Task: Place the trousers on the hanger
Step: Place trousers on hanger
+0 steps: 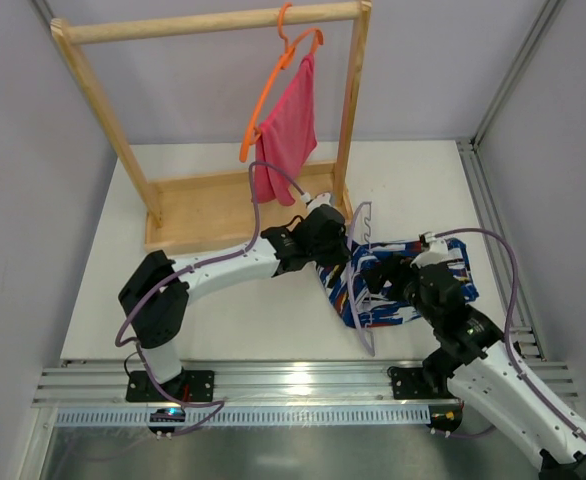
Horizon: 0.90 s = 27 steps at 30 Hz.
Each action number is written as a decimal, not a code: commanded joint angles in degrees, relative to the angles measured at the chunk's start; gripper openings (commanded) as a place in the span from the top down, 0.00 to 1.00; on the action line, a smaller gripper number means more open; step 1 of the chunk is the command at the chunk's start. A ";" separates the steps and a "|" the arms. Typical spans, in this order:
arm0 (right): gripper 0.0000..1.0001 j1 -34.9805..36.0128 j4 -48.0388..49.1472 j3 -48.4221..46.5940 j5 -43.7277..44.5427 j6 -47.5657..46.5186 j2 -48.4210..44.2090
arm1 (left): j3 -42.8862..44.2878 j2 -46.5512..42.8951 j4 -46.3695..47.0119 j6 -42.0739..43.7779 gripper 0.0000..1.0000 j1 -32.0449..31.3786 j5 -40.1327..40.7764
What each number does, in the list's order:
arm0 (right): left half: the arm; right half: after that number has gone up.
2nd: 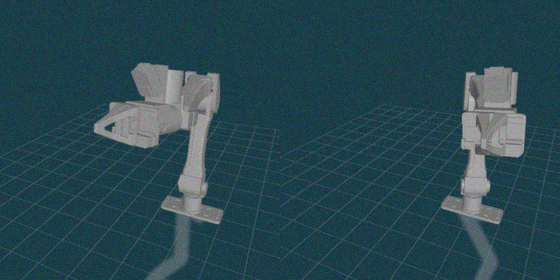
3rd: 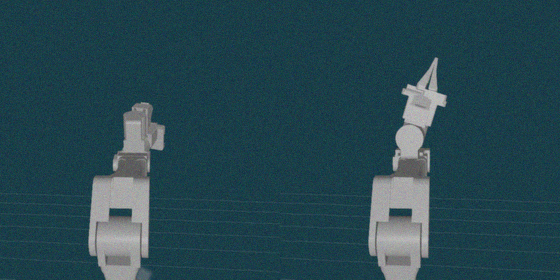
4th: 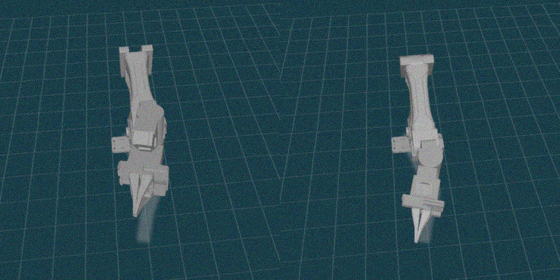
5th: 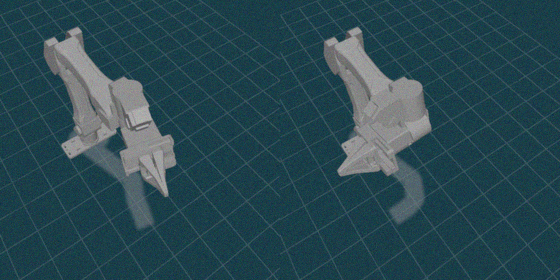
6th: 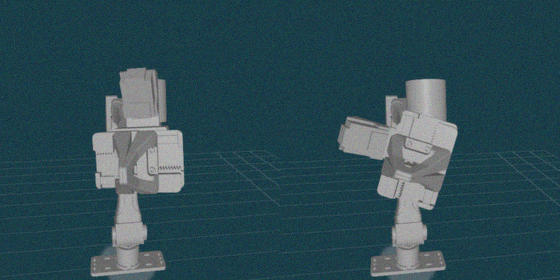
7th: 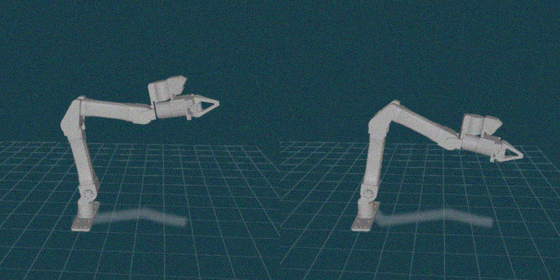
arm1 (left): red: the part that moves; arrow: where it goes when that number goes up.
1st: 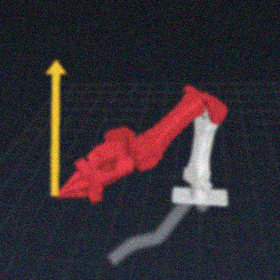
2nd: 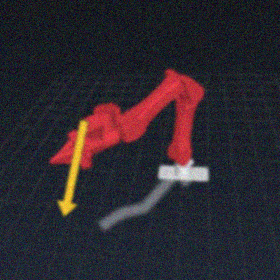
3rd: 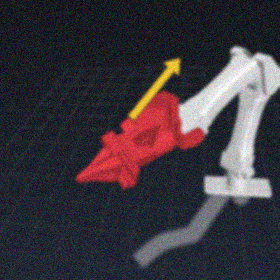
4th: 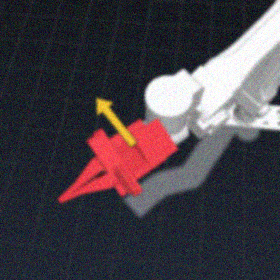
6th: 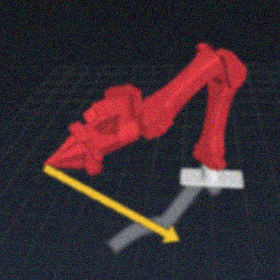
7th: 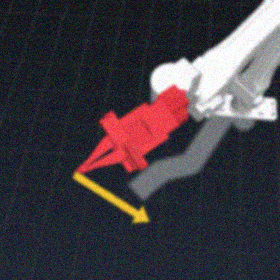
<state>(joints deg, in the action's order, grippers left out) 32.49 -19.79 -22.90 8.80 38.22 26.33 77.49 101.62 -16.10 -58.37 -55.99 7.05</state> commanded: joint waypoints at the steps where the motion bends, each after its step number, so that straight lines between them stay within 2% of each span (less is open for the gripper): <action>1: 0.23 -0.76 1.25 -6.80 -5.09 -6.57 5.91 | -0.59 -2.92 1.51 0.62 1.00 0.09 0.25; 7: 0.22 -5.06 -1.82 -14.01 -8.01 -12.72 15.93 | -0.41 -3.10 1.07 0.71 1.00 0.09 0.25; 8: 0.21 -7.50 -2.44 -14.80 -8.96 -13.86 16.91 | -0.41 -3.10 1.07 0.71 1.00 0.09 0.33; 15: 0.21 -19.74 -1.58 -17.89 -30.92 -20.55 24.55 | -0.15 -2.13 1.51 0.36 1.00 0.09 -0.02; 16: 0.21 -20.01 -0.96 -17.80 -34.77 -20.20 25.87 | 0.29 -1.96 1.42 0.45 1.00 0.09 -0.02; 19: 0.21 -20.10 1.50 -17.28 -39.10 -19.94 29.92 | 0.81 -1.52 1.16 0.62 1.00 0.09 -0.02; 24: 0.21 -20.19 4.49 -16.92 -41.32 -19.41 36.50 | 0.90 -0.90 1.16 0.54 1.00 0.09 -0.02; 27: 0.28 -20.10 5.11 -15.87 -41.93 -18.88 37.57 | 1.34 -0.46 1.16 0.45 1.00 0.09 -0.28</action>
<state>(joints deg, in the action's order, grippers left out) 12.56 -17.98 -38.89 -29.74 19.66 63.46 77.43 101.60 -16.25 -58.28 -55.88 7.01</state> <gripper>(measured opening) 0.740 0.046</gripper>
